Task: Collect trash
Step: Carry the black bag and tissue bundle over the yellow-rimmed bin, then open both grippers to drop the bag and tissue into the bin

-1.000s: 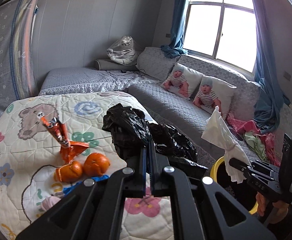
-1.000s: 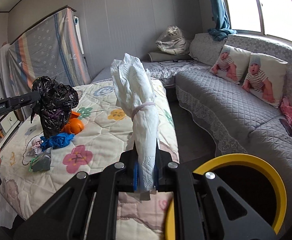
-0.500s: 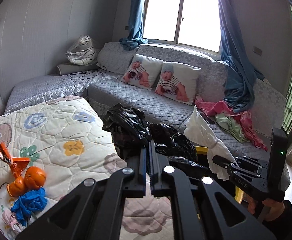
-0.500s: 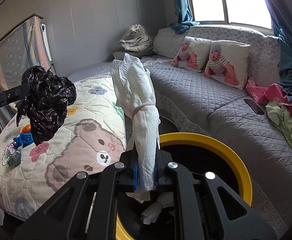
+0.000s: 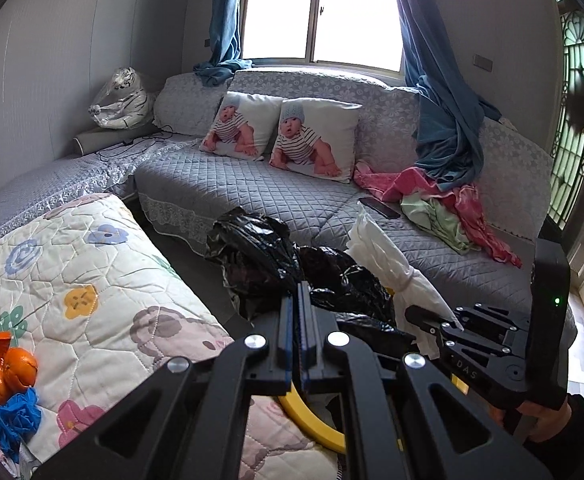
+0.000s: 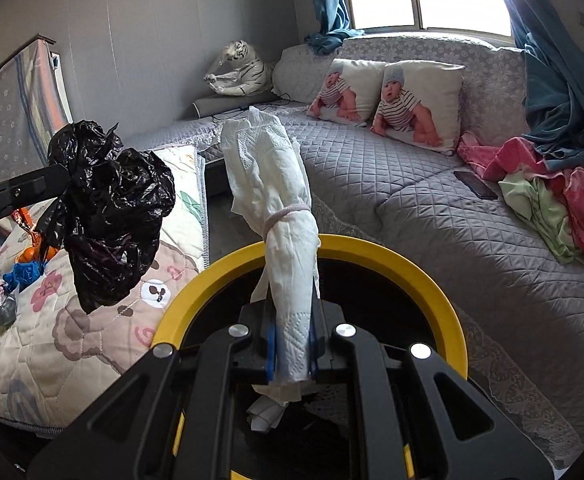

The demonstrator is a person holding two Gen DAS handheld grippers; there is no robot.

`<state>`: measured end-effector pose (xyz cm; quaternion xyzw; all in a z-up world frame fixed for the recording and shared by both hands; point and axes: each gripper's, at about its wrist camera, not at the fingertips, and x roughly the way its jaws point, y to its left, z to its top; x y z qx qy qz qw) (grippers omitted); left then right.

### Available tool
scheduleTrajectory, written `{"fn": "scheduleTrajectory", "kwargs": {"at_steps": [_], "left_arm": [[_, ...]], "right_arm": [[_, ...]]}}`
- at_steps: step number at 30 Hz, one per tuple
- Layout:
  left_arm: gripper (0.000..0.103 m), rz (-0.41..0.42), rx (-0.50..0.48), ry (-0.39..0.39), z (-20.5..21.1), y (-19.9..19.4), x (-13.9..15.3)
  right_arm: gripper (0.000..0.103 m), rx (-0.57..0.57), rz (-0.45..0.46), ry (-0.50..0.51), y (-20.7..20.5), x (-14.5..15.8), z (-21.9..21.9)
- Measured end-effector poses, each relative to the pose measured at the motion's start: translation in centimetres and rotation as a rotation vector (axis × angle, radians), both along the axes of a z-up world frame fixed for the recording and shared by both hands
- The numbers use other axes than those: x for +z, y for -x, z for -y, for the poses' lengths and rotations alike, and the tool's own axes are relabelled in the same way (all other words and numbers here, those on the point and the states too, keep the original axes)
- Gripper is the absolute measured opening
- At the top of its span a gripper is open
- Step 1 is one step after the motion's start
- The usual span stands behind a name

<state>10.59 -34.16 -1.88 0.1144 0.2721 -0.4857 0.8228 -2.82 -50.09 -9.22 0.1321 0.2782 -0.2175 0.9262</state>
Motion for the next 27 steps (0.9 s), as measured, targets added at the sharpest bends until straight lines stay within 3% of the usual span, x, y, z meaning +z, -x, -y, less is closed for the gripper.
{"fn": "scheduleTrajectory", "kwargs": {"at_steps": [16,27], "left_arm": [[0.003,-0.025,-0.057,-0.026,3.6,2.1,-1.7],[0.003,-0.130,-0.033,-0.026,4.9,0.9,-3.2]], "right_arm": [[0.011,-0.062,-0.026,-0.001,2.0,-0.6,0.8],[0.012,-0.079,-0.049,-0.011,2.3,-0.7,1.1]]}}
